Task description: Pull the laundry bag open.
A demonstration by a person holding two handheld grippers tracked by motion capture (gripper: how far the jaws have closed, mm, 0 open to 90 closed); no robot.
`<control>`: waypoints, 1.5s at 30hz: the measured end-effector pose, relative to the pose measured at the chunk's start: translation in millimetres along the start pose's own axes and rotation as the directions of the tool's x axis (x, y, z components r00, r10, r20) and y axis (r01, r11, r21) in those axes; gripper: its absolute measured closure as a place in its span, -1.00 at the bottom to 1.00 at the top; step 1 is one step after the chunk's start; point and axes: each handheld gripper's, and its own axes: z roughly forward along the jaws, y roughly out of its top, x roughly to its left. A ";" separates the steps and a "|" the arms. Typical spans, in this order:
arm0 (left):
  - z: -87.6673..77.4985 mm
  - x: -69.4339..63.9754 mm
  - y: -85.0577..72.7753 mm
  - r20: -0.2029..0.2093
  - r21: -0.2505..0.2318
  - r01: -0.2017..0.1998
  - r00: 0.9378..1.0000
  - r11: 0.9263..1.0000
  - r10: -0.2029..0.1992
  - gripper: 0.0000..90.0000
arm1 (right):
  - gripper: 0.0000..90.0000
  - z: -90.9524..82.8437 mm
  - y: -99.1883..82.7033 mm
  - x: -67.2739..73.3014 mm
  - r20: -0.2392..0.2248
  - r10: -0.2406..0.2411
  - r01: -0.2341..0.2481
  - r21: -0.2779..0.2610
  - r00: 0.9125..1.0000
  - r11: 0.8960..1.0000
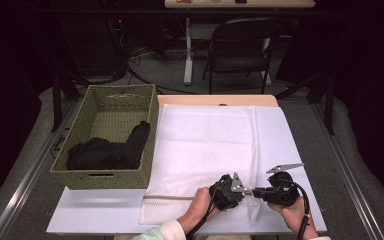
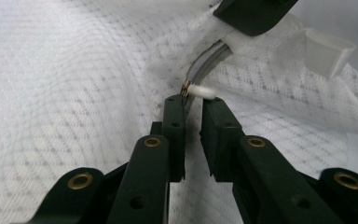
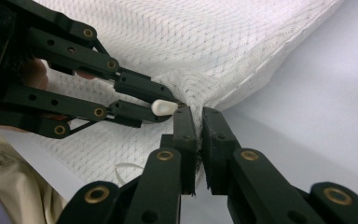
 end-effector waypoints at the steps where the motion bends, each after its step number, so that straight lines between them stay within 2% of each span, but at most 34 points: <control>1: -1.2 0.4 -0.6 0.002 0.009 0.004 1.000 1.000 -0.004 0.75 | 0.89 0.0 0.0 0.0 0.000 0.000 0.000 0.000 1.000 1.000; 9: -9.0 1.7 -2.8 0.018 0.030 0.019 1.000 0.999 -0.020 0.59 | 0.89 0.1 0.3 0.4 0.001 -0.013 0.013 0.000 1.000 1.000; 14: -13.3 -1.6 -0.3 0.030 0.050 0.012 0.999 0.999 -0.013 0.52 | 0.89 0.2 0.7 1.0 0.006 -0.018 0.018 0.001 1.000 1.000; 15: -14.7 -2.8 0.1 0.043 0.052 0.009 0.999 0.999 -0.011 0.50 | 0.89 0.1 0.1 0.7 0.008 -0.022 0.022 0.000 1.000 1.000; 18: -16.2 -2.3 1.3 0.038 0.050 0.006 0.999 0.999 -0.008 0.47 | 0.89 -0.6 -0.2 0.4 0.008 -0.013 0.013 0.000 1.000 1.000; 21: -14.8 -0.8 3.3 0.034 0.058 0.007 0.999 0.998 -0.009 0.47 | 0.89 -0.6 0.5 1.8 0.012 -0.031 0.032 -0.003 0.999 0.999; 23: -11.2 1.1 5.5 0.034 0.069 0.006 0.999 0.998 -0.008 0.49 | 0.89 -0.7 0.7 3.0 0.011 -0.033 0.033 -0.003 0.999 0.999; 26: -4.6 2.0 8.0 0.043 0.071 0.031 0.998 0.997 -0.035 0.55 | 0.89 -0.8 0.7 2.9 0.008 -0.037 0.037 -0.005 0.999 0.999; 28: -3.1 4.9 10.7 0.053 0.083 0.027 0.998 0.996 -0.032 0.58 | 0.89 -0.8 0.7 2.8 0.007 -0.040 0.040 -0.007 0.999 0.999; 30: -2.3 7.1 13.0 0.048 0.082 0.035 0.998 0.996 -0.039 0.58 | 0.89 -2.1 0.6 4.0 0.011 -0.048 0.048 -0.014 0.999 0.999; 33: -2.3 10.2 15.9 0.035 0.092 0.025 0.999 0.995 -0.029 0.57 | 0.89 -2.5 0.7 5.2 0.008 -0.056 0.056 -0.020 0.998 0.998; 36: -0.5 12.7 17.0 0.045 0.099 0.035 0.998 0.994 -0.039 0.57 | 0.89 -3.1 1.0 6.5 0.007 -0.066 0.066 -0.028 0.998 0.997; 37: 0.0 13.4 17.2 0.047 0.110 0.021 0.999 0.994 -0.027 0.57 | 0.89 -3.4 1.2 6.7 0.007 -0.069 0.069 -0.030 0.998 0.997; 39: 0.7 11.6 17.4 0.041 0.112 0.019 0.999 0.994 -0.024 0.60 | 0.89 -3.5 1.2 7.0 0.007 -0.070 0.070 -0.033 0.998 0.997; 41: -0.1 8.4 17.3 0.026 0.093 0.011 1.000 0.996 -0.014 0.64 | 0.89 -3.7 1.1 6.5 0.012 -0.072 0.072 -0.036 0.997 0.997; 45: 0.5 1.7 16.7 0.027 0.097 -0.019 0.999 0.995 0.017 0.72 | 0.89 -3.6 1.1 6.0 0.012 -0.064 0.065 -0.042 0.998 0.997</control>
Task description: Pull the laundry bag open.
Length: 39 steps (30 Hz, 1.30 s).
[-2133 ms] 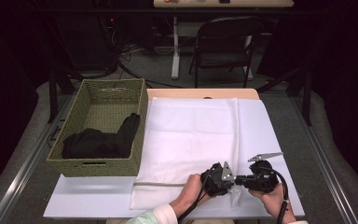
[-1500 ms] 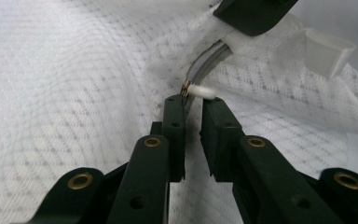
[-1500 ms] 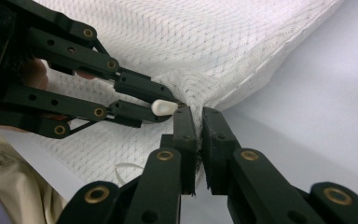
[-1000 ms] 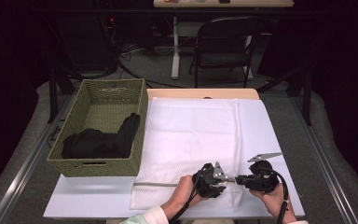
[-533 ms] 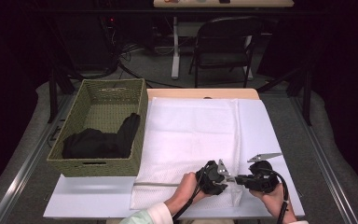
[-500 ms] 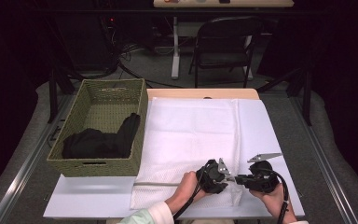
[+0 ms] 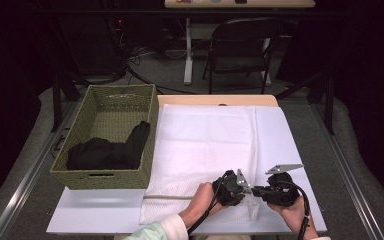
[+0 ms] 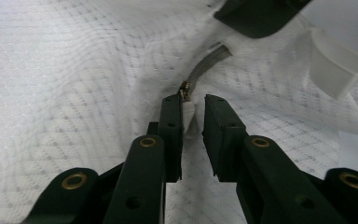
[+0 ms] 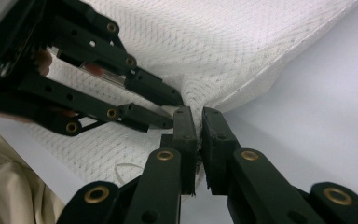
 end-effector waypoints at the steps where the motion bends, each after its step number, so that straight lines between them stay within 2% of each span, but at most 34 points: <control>1: 0.4 -1.8 -0.3 -0.002 0.008 -0.003 1.000 1.000 0.003 0.73 | 0.89 0.3 -0.2 0.0 0.003 0.001 -0.001 0.001 1.000 1.000; 3: 0.9 -2.4 -1.4 -0.012 0.006 0.002 1.000 1.000 -0.002 0.76 | 0.89 0.4 -0.5 -0.3 0.004 -0.001 0.001 0.002 1.000 1.000; 6: 1.0 0.1 -2.7 -0.009 -0.003 0.033 0.999 0.999 -0.033 0.83 | 0.89 -0.7 0.2 1.7 0.001 -0.015 0.015 -0.013 1.000 1.000; 14: 0.0 -1.2 -1.7 -0.015 0.022 0.036 0.999 0.999 -0.036 0.82 | 0.89 -2.3 0.8 3.4 0.005 -0.033 0.033 -0.039 0.999 0.999; 17: 0.2 -0.4 -2.1 -0.017 0.019 0.038 0.999 0.999 -0.038 0.85 | 0.89 -2.0 1.1 4.5 0.006 -0.041 0.041 -0.038 0.999 0.998; 20: 0.1 0.0 -4.2 -0.013 0.005 0.060 0.998 0.998 -0.060 0.88 | 0.89 -1.8 1.0 4.3 0.004 -0.042 0.042 -0.038 0.999 0.998; 24: 0.3 -1.5 -5.6 -0.022 -0.007 0.057 0.998 0.998 -0.057 0.90 | 0.89 -1.4 0.5 3.1 0.004 -0.044 0.044 -0.028 0.999 0.999; 28: 0.1 0.5 -7.5 -0.011 -0.024 0.075 0.997 0.997 -0.075 0.90 | 0.89 -1.1 0.3 2.4 0.005 -0.053 0.053 -0.026 0.999 0.998; 31: -0.9 2.0 -9.2 0.005 -0.030 0.089 0.996 0.996 -0.089 0.90 | 0.89 -1.2 0.0 2.2 0.017 -0.051 0.051 -0.020 0.999 0.998; 39: -2.8 1.6 -11.3 0.004 -0.032 0.105 0.994 0.994 -0.105 0.91 | 0.89 -0.3 -1.0 1.3 0.053 -0.052 0.052 -0.002 0.997 0.999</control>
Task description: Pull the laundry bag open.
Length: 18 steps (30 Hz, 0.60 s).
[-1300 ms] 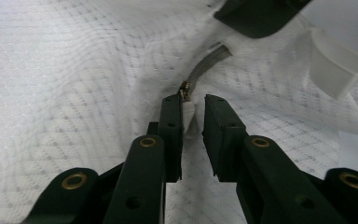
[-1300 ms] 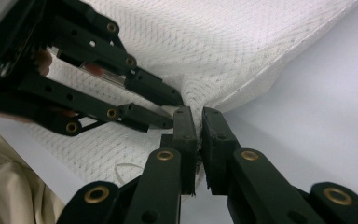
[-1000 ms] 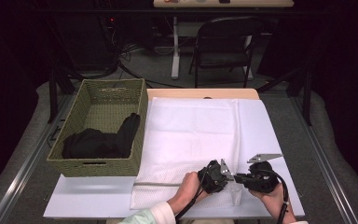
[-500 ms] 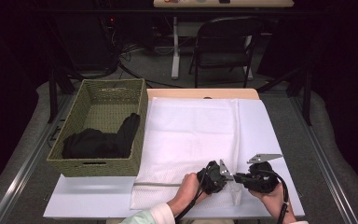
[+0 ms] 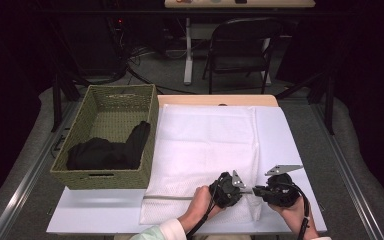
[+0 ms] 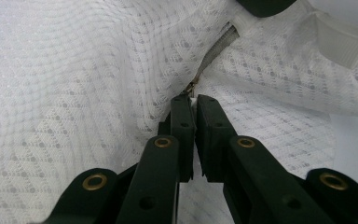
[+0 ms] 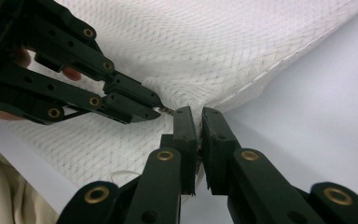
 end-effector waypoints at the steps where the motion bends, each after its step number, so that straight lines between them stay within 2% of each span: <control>1: -0.5 0.2 -0.3 -0.002 -0.001 0.000 1.000 1.000 0.000 0.91 | 0.89 0.2 -0.1 -0.1 -0.001 -0.001 0.001 0.002 1.000 1.000; 5: -2.5 0.2 -1.7 0.000 -0.011 0.007 1.000 1.000 -0.007 0.91 | 0.89 0.1 -0.7 -1.1 0.016 0.002 -0.002 0.010 1.000 1.000; 10: -4.3 -0.8 -2.2 -0.011 -0.007 0.014 1.000 1.000 -0.014 0.91 | 0.89 0.6 -1.4 -1.9 0.005 0.000 0.000 0.008 1.000 1.000; 12: -5.2 -1.1 -2.5 -0.004 -0.007 0.013 1.000 1.000 -0.013 0.91 | 0.89 0.3 -1.6 -2.3 0.007 0.001 -0.001 0.008 1.000 1.000; 18: -8.5 -3.7 -2.7 -0.032 -0.016 0.014 0.999 1.000 -0.015 0.91 | 0.90 0.2 -1.9 -2.3 0.006 0.003 -0.003 0.009 1.000 1.000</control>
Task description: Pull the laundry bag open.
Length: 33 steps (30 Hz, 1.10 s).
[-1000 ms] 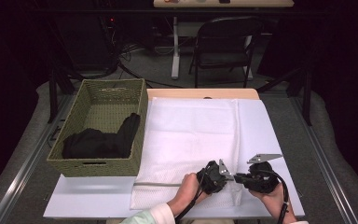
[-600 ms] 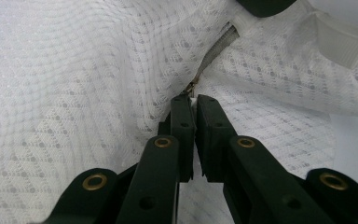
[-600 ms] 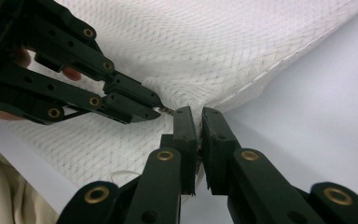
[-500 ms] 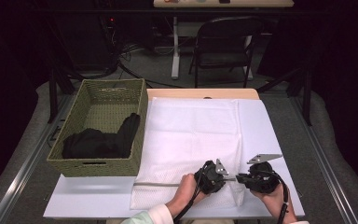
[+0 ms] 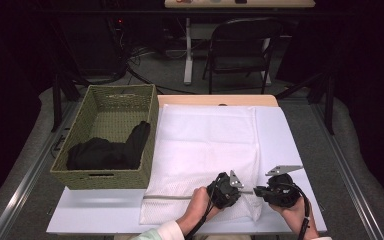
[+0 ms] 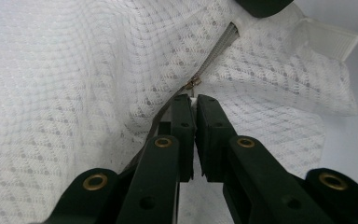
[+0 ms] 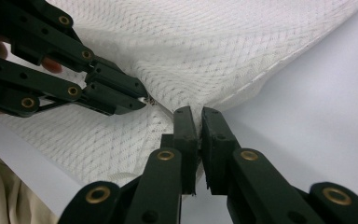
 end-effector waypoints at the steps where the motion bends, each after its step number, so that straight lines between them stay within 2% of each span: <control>1: -0.7 -0.5 0.1 -0.001 0.001 0.001 1.000 1.000 -0.001 0.91 | 0.90 -0.1 -0.4 -1.0 -0.003 0.006 -0.006 -0.001 1.000 1.000; 3: 0.0 -0.8 -0.7 -0.024 0.014 0.005 1.000 1.000 -0.005 0.91 | 0.90 0.7 -1.5 -4.0 -0.006 0.019 -0.019 0.002 1.000 1.000; 4: 0.2 1.0 -2.1 -0.022 0.016 0.016 1.000 1.000 -0.016 0.91 | 0.90 0.4 -2.0 -5.1 0.010 0.019 -0.019 0.004 1.000 1.000; 8: -2.9 5.2 -7.2 -0.004 0.020 0.029 1.000 0.999 -0.029 0.91 | 0.90 -1.9 -3.2 -7.9 0.006 0.035 -0.035 -0.003 0.999 0.999; 9: -3.7 4.6 -8.3 -0.018 0.020 0.029 0.999 0.999 -0.028 0.91 | 0.90 -1.5 -2.8 -7.3 0.006 0.026 -0.026 -0.003 1.000 1.000; 13: -6.6 5.9 -12.8 -0.009 0.023 0.036 0.999 0.999 -0.035 0.91 | 0.90 -1.4 -2.2 -5.3 0.018 0.012 -0.012 0.004 1.000 1.000; 22: -14.1 9.5 -22.8 -0.006 0.020 0.061 0.998 0.998 -0.061 0.91 | 0.90 -0.8 -2.5 -6.1 0.020 0.015 -0.015 0.007 1.000 1.000; 33: -26.3 13.5 -34.4 -0.014 0.013 0.066 0.998 0.998 -0.066 0.91 | 0.90 -1.1 -2.4 -6.3 0.029 0.019 -0.020 0.007 0.999 1.000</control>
